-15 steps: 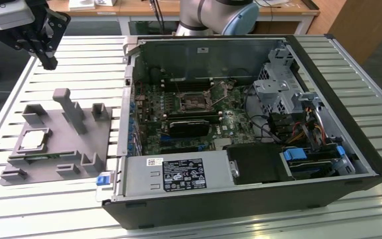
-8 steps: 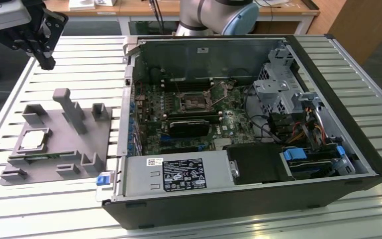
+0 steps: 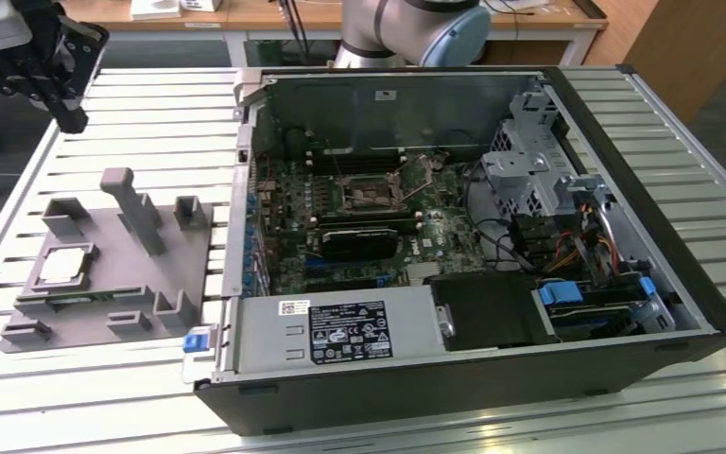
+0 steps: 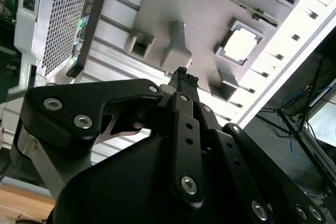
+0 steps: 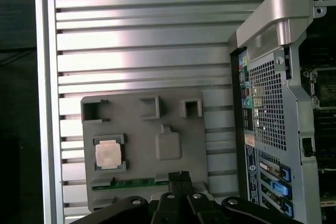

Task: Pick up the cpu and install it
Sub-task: 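Reach for the cpu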

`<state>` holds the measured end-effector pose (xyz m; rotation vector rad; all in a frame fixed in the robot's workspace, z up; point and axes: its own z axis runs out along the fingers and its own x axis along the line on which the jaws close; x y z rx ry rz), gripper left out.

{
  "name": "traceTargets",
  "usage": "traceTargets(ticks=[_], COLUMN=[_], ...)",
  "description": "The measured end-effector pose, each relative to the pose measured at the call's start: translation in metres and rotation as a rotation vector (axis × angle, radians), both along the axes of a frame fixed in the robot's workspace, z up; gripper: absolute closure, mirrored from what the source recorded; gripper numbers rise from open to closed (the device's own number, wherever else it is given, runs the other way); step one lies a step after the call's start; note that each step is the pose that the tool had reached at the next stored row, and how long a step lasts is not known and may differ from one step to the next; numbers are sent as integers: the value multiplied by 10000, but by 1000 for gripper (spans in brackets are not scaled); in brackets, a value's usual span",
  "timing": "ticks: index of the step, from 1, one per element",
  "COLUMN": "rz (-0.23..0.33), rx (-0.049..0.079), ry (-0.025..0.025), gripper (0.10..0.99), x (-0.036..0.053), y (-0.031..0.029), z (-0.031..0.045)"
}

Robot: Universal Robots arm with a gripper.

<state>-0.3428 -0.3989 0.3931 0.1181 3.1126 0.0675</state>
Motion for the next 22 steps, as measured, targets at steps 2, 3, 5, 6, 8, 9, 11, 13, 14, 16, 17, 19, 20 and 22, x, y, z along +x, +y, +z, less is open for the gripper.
traceTargets(ticks=[2, 3, 5, 6, 8, 9, 11, 13, 14, 16, 17, 19, 20, 22], rz=[1, 0, 2, 2, 0, 0, 1, 1, 2, 0, 0, 0, 1, 1], rx=[1, 1, 1, 0, 2, 2, 2, 3, 3, 2, 2, 3, 3, 3], ry=[-1, -1, -2, 0, -1, -1, 0, -1, 0, 2, 2, 2, 2, 3], gripper=[980, 980, 980, 980, 980, 980, 980, 980, 980, 980, 980, 980, 980, 980], x=[-61, -96, -169, -211, -296, -340, -421, -496, -531, -598, -632, -702, -739, -873], y=[0, 0, -1, 0, 0, 0, 0, 0, -1, 0, 0, 0, 0, 0], z=[-1, -1, -3, -2, -3, -3, -3, -5, -5, -5, -7, -8, -9, -11])
